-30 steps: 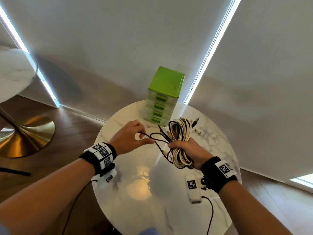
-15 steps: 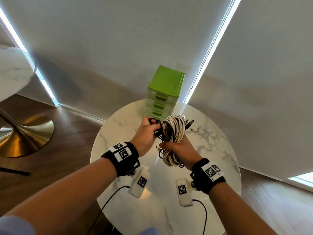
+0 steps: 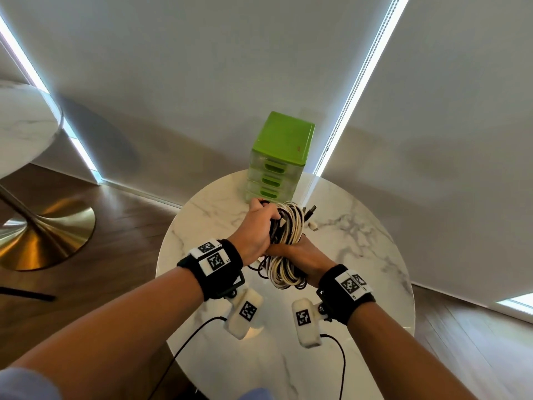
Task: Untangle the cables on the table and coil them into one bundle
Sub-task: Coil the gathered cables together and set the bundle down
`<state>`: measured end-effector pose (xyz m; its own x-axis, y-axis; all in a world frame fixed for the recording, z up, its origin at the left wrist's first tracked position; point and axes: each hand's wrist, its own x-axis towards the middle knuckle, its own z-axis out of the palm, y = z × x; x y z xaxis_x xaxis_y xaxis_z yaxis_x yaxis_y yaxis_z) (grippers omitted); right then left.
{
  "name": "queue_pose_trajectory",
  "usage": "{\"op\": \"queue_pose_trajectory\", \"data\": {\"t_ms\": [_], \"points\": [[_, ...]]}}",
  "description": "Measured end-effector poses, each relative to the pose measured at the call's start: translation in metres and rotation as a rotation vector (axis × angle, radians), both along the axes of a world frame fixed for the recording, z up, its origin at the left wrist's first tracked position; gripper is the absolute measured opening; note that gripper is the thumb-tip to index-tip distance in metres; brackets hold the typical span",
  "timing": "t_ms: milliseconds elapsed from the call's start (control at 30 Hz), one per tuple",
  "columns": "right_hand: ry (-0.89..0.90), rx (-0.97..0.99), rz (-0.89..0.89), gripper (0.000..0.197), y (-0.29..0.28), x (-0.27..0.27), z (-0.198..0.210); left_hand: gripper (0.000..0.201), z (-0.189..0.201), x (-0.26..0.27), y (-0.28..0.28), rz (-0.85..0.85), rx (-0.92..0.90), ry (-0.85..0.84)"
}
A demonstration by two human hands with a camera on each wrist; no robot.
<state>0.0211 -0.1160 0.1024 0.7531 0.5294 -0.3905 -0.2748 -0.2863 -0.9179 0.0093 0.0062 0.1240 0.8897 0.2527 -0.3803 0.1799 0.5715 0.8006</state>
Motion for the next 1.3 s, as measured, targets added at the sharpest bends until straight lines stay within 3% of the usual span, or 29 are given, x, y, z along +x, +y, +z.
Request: {"op": "queue_pose_trajectory", "data": {"t_ms": [133,267,367,467,533,633,700,767,900,1067,1233,1300], "points": [[-0.055,0.029,-0.026,0.027,-0.002,-0.001,0.002,0.017,0.002,0.000,0.004,-0.065,-0.020,-0.007],[-0.040,-0.002,-0.078,0.023,-0.007,0.002,-0.002,0.017,-0.001,-0.002,0.013,-0.239,0.232,-0.014],[-0.023,0.029,-0.142,0.016,-0.011,0.001,-0.007,0.008,-0.009,-0.003,0.024,-0.250,0.277,-0.087],[-0.012,0.113,-0.187,0.009,-0.016,-0.001,-0.009,0.085,-0.031,-0.006,0.034,-0.355,0.405,0.070],[0.037,0.190,-0.178,0.007,-0.017,-0.004,-0.007,0.111,-0.050,-0.011,0.036,-0.530,0.340,0.190],[0.153,0.267,-0.149,0.020,-0.016,-0.008,-0.003,0.076,-0.054,-0.021,0.028,-0.655,0.015,0.193],[0.176,0.262,-0.124,0.024,-0.014,-0.010,-0.003,0.046,-0.050,-0.023,0.021,-0.578,-0.039,0.143],[0.172,0.274,-0.124,0.031,-0.013,-0.012,-0.006,0.030,-0.044,-0.022,0.015,-0.439,-0.007,0.116],[0.109,0.286,-0.200,0.035,-0.012,-0.012,-0.010,0.018,-0.045,-0.020,0.016,-0.275,0.158,-0.002],[-0.023,0.233,-0.263,0.034,-0.008,-0.012,-0.015,0.022,-0.051,-0.024,0.011,-0.105,0.283,-0.057],[-0.042,0.231,-0.382,0.024,0.004,-0.015,-0.014,0.020,-0.058,-0.022,-0.004,0.063,0.214,-0.038],[-0.032,0.243,-0.430,0.025,0.006,-0.015,-0.014,0.037,-0.054,-0.022,-0.007,0.027,0.157,-0.078]]}}
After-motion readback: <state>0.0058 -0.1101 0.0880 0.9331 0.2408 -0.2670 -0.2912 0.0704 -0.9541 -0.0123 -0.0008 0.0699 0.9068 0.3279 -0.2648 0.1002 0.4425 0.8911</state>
